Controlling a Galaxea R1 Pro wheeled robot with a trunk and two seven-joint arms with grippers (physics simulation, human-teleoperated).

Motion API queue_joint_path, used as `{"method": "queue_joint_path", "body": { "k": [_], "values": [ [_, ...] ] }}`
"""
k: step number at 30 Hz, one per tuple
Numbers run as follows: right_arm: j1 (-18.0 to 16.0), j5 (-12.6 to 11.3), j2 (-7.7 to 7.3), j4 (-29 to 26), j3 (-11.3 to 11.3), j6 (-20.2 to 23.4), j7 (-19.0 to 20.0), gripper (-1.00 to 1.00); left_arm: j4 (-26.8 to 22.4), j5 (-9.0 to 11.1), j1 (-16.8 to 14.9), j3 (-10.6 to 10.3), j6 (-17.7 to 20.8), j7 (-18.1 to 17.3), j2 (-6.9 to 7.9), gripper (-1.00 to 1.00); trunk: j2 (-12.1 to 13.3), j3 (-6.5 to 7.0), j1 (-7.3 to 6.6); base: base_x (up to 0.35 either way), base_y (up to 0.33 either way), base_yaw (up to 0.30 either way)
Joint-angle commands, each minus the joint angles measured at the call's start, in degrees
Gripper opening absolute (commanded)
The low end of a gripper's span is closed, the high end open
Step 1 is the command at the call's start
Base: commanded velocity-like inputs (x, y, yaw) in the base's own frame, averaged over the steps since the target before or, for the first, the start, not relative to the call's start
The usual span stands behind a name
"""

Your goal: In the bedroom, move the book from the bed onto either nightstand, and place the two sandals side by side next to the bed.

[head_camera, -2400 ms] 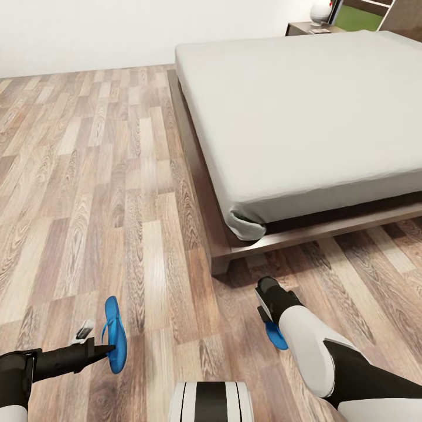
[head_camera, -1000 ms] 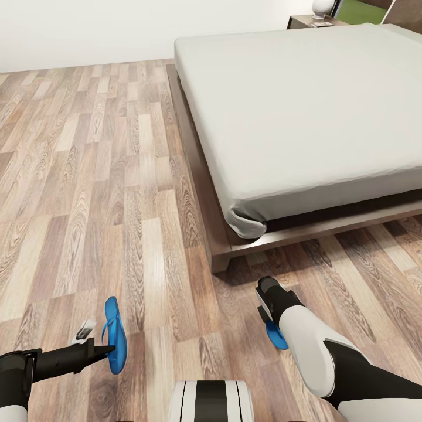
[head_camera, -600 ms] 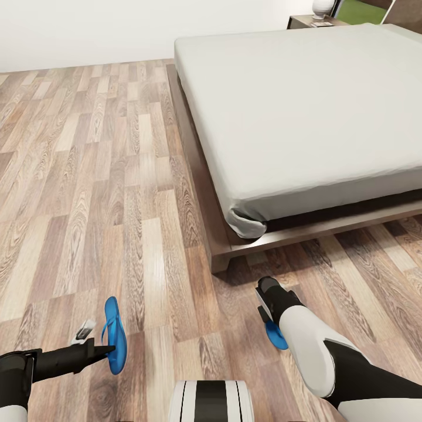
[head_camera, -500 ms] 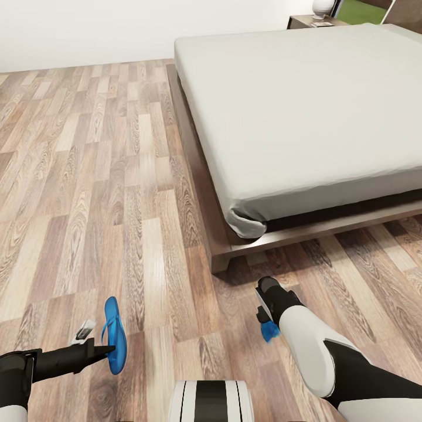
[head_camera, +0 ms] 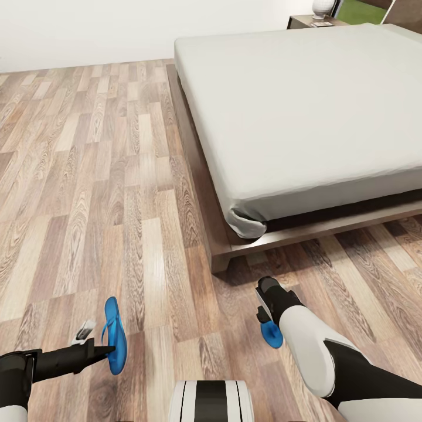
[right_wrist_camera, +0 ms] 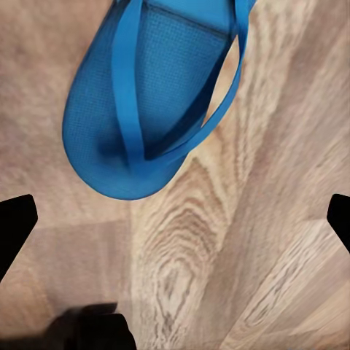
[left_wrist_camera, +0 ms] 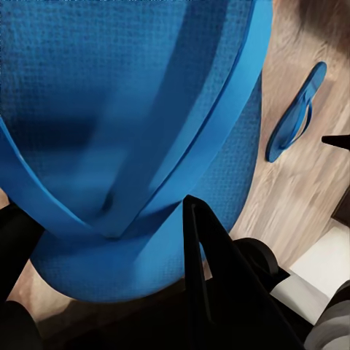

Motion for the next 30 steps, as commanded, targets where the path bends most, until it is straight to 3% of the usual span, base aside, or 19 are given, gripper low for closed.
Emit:
{"method": "queue_joint_path", "body": {
  "k": [1, 23, 26, 30],
  "values": [
    [0.0, -0.5, 0.04, 0.0, -0.2, 0.1, -0.6, 1.0, 0.0, -0.6, -0.1, 0.2, 0.6, -0.6, -0.03, -1.0, 0.0, -0.04, -0.01, 0.0, 0.0, 0.0],
    [0.0, -0.9, -0.18, 0.6, -1.4, -0.4, -0.4, 1.0, 1.1, -0.7, -0.1, 0.2, 0.5, -0.1, -0.02, -1.0, 0.3, 4.84, -0.58, 0.0, 0.0, 0.0],
    [0.1, -2.6, -1.5, 0.7, -2.2, -1.3, 0.3, 1.0, 1.8, -0.7, -0.1, 0.2, 0.5, 0.0, -0.02, -1.0, 0.3, 5.5, -0.65, 0.0, 0.0, 0.0],
    [0.3, -6.9, -5.1, 0.9, -3.6, -3.0, 1.6, 1.0, 2.4, -0.8, -0.1, 0.2, 0.5, 0.1, 0.04, -1.0, 0.4, 6.39, -0.76, 0.0, 0.0, 0.0]
  ]
}}
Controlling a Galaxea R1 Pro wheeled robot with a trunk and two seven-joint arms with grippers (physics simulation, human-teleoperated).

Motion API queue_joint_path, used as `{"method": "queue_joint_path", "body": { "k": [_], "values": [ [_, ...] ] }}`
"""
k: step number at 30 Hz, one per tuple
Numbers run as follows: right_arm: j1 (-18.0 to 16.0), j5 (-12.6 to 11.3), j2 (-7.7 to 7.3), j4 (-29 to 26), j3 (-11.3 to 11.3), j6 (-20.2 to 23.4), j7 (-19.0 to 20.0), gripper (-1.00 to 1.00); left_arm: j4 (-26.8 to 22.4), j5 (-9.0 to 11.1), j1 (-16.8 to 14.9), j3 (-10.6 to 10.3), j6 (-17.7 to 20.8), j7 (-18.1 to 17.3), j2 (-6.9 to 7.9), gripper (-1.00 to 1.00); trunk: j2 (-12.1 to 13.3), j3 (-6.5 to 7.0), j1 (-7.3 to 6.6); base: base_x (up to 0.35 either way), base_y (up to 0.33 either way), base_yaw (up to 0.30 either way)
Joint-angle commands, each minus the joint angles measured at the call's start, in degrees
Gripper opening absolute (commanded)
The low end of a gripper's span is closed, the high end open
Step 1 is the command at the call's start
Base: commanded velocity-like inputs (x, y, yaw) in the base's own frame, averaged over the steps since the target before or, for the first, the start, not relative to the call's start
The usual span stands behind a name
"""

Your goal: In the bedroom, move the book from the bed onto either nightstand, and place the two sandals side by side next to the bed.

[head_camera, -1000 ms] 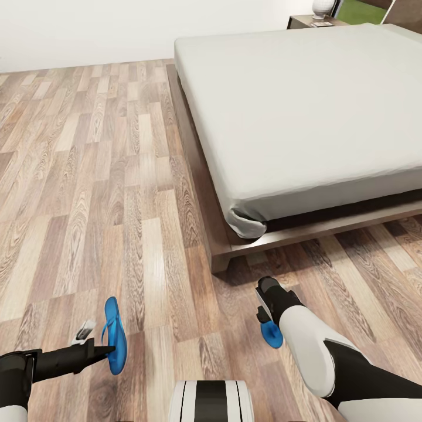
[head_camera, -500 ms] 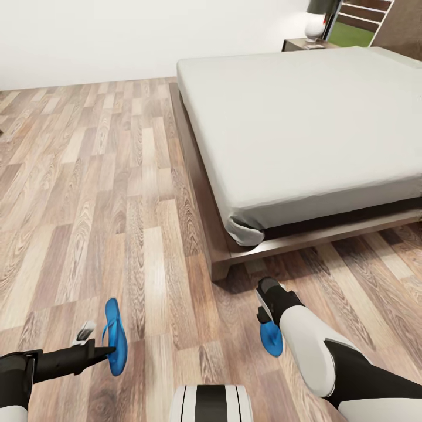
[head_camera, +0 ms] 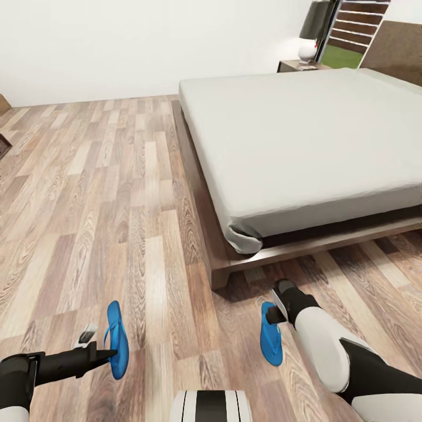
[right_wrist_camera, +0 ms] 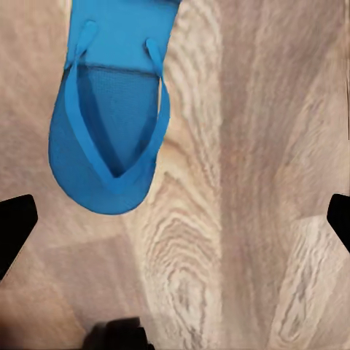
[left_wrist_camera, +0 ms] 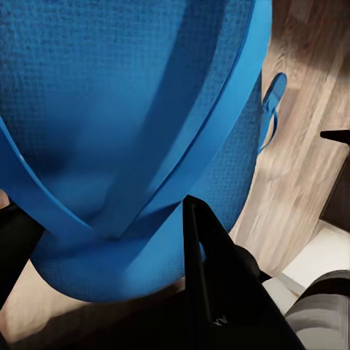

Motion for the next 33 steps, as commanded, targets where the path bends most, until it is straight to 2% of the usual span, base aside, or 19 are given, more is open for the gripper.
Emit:
{"method": "queue_joint_path", "body": {
  "k": [1, 3, 4, 6, 9, 10, 12, 13, 16, 17, 19, 20, 21, 23, 24, 26, 27, 31, 33],
  "values": [
    [0.1, -2.4, -1.57, 0.2, -0.6, -0.4, 0.1, 1.0, 0.1, -0.6, -0.1, 0.2, 0.6, -0.2, 0.0, -1.0, 0.0, 0.19, -0.03, 0.0, 0.0, 0.0],
    [0.1, -4.6, -3.09, 0.7, -0.8, -0.9, 0.4, 1.0, 0.2, -0.6, -0.1, 0.2, 0.6, 0.4, 0.0, -1.0, 0.0, 0.63, -0.08, 0.0, 0.0, 0.0],
    [0.1, -7.0, -4.63, 1.2, -0.9, -1.7, 0.8, 1.0, 0.4, -0.6, -0.1, 0.1, 0.6, 1.3, -0.02, -1.0, 0.0, 0.85, -0.11, 0.0, 0.0, 0.0],
    [0.2, -9.5, -6.32, 1.7, -1.0, -2.8, 1.3, 1.0, 0.6, -0.5, -0.1, 0.1, 0.6, 2.3, -0.04, -1.0, 0.1, 1.3, -0.16, 0.0, 0.0, 0.0],
    [0.9, -15.0, -10.13, 3.8, -1.1, -6.1, 2.7, 1.0, 1.4, -0.2, -0.1, 0.2, 0.5, 4.5, -0.07, -1.0, 0.1, 1.96, -0.24, 0.0, 0.0, 0.0],
    [1.6, -18.0, -12.38, 5.4, -1.2, -8.3, 3.8, 1.0, 2.0, -0.1, -0.1, 0.2, 0.5, 5.2, -0.08, -1.0, 0.1, 2.18, -0.27, 0.0, 0.0, 0.0],
    [2.3, -21.3, -14.79, 7.3, -1.2, -10.8, 5.3, 1.0, 2.5, -0.1, -0.1, 0.3, 0.5, 5.7, -0.08, -1.0, 0.1, 2.63, -0.32, 0.0, 0.0, 0.0],
    [2.8, -24.8, -17.07, 9.6, -1.2, -13.6, 7.2, 1.0, 3.0, 0.0, -0.1, 0.3, 0.5, 6.0, -0.08, -1.0, 0.2, 2.85, -0.34, 0.0, 0.0, 0.0],
    [3.3, -30.5, -19.9, 13.3, -1.2, -18.0, 10.6, 1.0, 3.4, 0.0, -0.1, 0.3, 0.5, 6.3, -0.09, -1.0, 0.2, 3.51, -0.42, 0.0, 0.0, 0.0],
    [3.5, -34.2, -21.36, 15.3, -1.2, -20.8, 13.1, 1.0, 3.5, 0.0, -0.1, 0.3, 0.5, 6.4, -0.09, -1.0, 0.2, 3.73, -0.45, 0.0, 0.0, 0.0],
    [3.9, -37.8, -22.45, 16.6, -1.2, -23.2, 15.7, 1.0, 3.6, 0.0, -0.1, 0.3, 0.5, 6.4, -0.09, -1.0, 0.2, 4.18, -0.5, 0.0, 0.0, 0.0],
    [4.6, -41.5, -23.13, 17.4, -1.2, -25.0, 18.4, 1.0, 3.7, 0.0, -0.1, 0.3, 0.5, 6.5, -0.09, -1.0, 0.3, 4.4, -0.52, 0.0, 0.0, 0.0],
    [5.2, -43.4, -23.35, 17.7, -1.2, -25.7, 19.9, 1.0, 3.7, 0.0, -0.1, 0.3, 0.5, 6.5, -0.09, -1.0, 0.3, 4.62, -0.55, 0.0, 0.0, 0.0],
    [6.5, -47.2, -23.6, 18.2, -1.2, -26.7, 23.0, 1.0, 3.7, 0.0, -0.1, 0.2, 0.5, 6.6, -0.09, -1.0, 0.3, 5.06, -0.6, 0.0, 0.0, 0.0],
    [7.9, -51.0, -23.66, 18.4, -1.2, -27.3, 26.4, 1.0, 3.8, 0.0, -0.1, 0.2, 0.4, 6.7, -0.09, -1.0, 0.3, 5.28, -0.63, 0.0, 0.0, 0.0],
    [9.0, -54.6, -23.57, 18.5, -1.2, -27.8, 29.8, 1.0, 3.8, 0.0, -0.1, 0.3, 0.4, 6.7, -0.09, -1.0, 0.3, 5.73, -0.68, 0.0, 0.0, 0.0],
    [9.9, -57.9, -23.34, 18.6, -1.2, -28.0, 32.9, 1.0, 3.8, 0.0, -0.1, 0.3, 0.4, 6.7, -0.09, -1.0, 0.3, 5.95, -0.7, 0.0, 0.0, 0.0],
    [11.4, -63.7, -22.68, 18.8, -1.2, -28.2, 37.9, 1.0, 3.8, 0.1, -0.1, 0.3, 0.4, 6.8, -0.09, -1.0, 0.4, 6.84, -0.81, 0.0, 0.0, 0.0],
    [11.8, -64.8, -22.44, 18.8, -1.2, -28.3, 38.9, 1.0, 3.8, 0.1, -0.1, 0.3, 0.4, 6.8, -0.12, -1.0, 0.4, 7.28, -0.86, 0.0, 0.0, 0.0]
  ]
}}
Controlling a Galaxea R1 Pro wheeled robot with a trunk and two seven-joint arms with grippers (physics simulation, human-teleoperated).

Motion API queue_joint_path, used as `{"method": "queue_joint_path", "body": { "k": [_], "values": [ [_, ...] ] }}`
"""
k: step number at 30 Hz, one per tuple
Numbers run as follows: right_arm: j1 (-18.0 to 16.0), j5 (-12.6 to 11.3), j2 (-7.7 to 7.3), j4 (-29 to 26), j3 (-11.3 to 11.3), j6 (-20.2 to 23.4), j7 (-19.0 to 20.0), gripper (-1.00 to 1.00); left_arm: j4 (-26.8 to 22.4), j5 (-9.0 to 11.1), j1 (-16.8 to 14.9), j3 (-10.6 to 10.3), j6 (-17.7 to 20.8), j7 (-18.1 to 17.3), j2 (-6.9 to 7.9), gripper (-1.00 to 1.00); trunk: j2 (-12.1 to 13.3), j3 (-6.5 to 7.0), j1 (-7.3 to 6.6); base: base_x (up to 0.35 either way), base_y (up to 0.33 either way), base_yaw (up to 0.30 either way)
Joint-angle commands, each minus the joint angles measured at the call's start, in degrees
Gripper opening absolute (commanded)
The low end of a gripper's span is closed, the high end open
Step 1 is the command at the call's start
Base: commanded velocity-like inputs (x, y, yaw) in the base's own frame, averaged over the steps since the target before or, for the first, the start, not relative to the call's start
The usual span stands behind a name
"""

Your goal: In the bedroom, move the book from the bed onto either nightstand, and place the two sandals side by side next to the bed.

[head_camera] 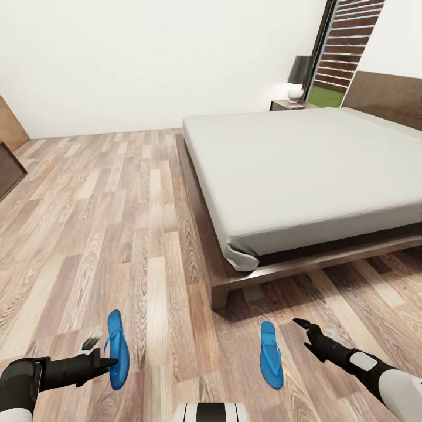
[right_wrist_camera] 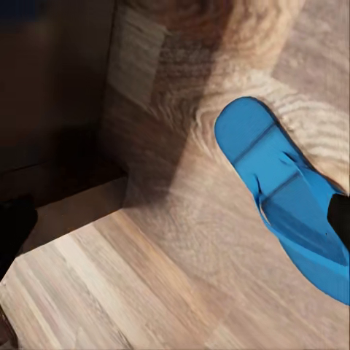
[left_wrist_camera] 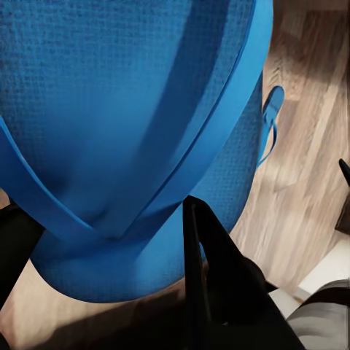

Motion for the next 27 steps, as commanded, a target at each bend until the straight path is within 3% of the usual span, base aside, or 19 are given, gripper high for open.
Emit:
{"method": "queue_joint_path", "body": {
  "k": [1, 12, 27],
  "values": [
    [0.1, -1.4, 0.28, 0.2, 0.1, 0.3, 0.7, 1.0, 0.0, -0.6, -0.1, 0.2, 0.6, -0.6, -0.06, -1.0, 0.0, 0.18, -0.03, 0.0, 0.0, 0.0],
    [3.4, -3.0, 0.94, 0.2, 0.2, 0.3, 2.4, 1.0, 0.0, -0.6, -0.1, 0.2, 0.7, -0.6, -0.56, -1.0, 0.1, 2.62, -0.32, 0.0, 0.0, 0.0],
    [4.0, -2.9, 1.96, 0.2, 0.2, 0.4, 2.5, 1.0, -0.1, -0.5, -0.1, 0.9, 0.6, -0.6, -0.8, -1.0, 0.3, 5.94, -0.71, 0.0, 0.0, 0.0]
  ]
}}
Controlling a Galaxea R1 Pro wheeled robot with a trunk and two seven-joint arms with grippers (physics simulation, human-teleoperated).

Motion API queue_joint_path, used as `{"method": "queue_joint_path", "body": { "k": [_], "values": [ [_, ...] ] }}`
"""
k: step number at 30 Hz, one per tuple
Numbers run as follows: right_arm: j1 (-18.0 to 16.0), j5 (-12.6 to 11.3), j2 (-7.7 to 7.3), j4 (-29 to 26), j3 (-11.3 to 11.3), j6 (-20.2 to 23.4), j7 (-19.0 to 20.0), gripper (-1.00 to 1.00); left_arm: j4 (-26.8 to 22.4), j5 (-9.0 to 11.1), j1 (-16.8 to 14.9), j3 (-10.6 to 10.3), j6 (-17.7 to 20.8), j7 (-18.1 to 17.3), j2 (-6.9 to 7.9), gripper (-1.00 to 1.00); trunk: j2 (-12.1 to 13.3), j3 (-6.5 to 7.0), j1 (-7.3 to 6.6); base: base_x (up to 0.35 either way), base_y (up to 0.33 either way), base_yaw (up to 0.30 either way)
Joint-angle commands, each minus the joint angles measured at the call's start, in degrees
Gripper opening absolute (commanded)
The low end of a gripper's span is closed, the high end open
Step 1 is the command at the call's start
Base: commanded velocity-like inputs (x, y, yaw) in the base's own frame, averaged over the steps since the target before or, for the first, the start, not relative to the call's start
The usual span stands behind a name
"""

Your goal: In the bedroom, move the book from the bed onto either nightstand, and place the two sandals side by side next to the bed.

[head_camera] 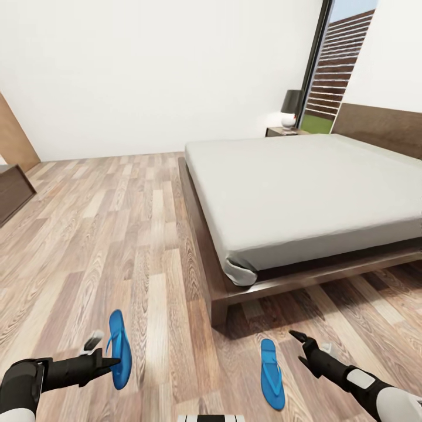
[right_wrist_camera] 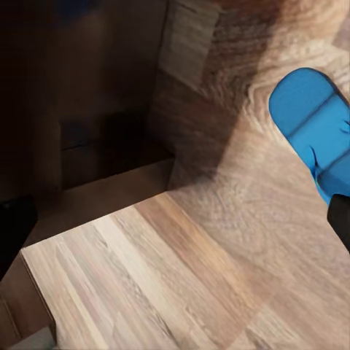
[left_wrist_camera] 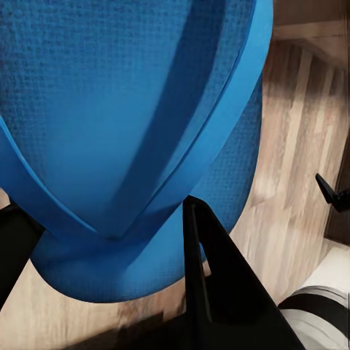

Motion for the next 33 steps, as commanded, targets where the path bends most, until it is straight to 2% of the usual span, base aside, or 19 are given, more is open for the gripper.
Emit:
{"method": "queue_joint_path", "body": {
  "k": [1, 30, 33],
  "values": [
    [-0.1, -0.6, 0.0, 0.2, 0.1, 0.3, 0.2, 1.0, 0.0, -0.6, -0.1, 0.2, 0.6, -0.6, -0.05, -1.0, 0.0, 0.18, -0.03, 0.0, 0.0, 0.0],
    [-0.1, -0.3, 0.52, 0.2, 0.1, 0.4, -0.3, 1.0, 0.0, -0.6, -0.1, 0.2, 0.6, -0.6, -0.2, -1.0, 0.4, 6.6, -0.78, 0.0, 0.0, 0.0],
    [-0.1, -0.3, 0.51, 0.2, 0.1, 0.4, -0.3, 1.0, 0.0, -0.6, -0.1, 0.2, 0.6, -0.6, -0.2, -1.0, 0.4, 6.6, -0.78, 0.0, 0.0, 0.0]
  ]
}}
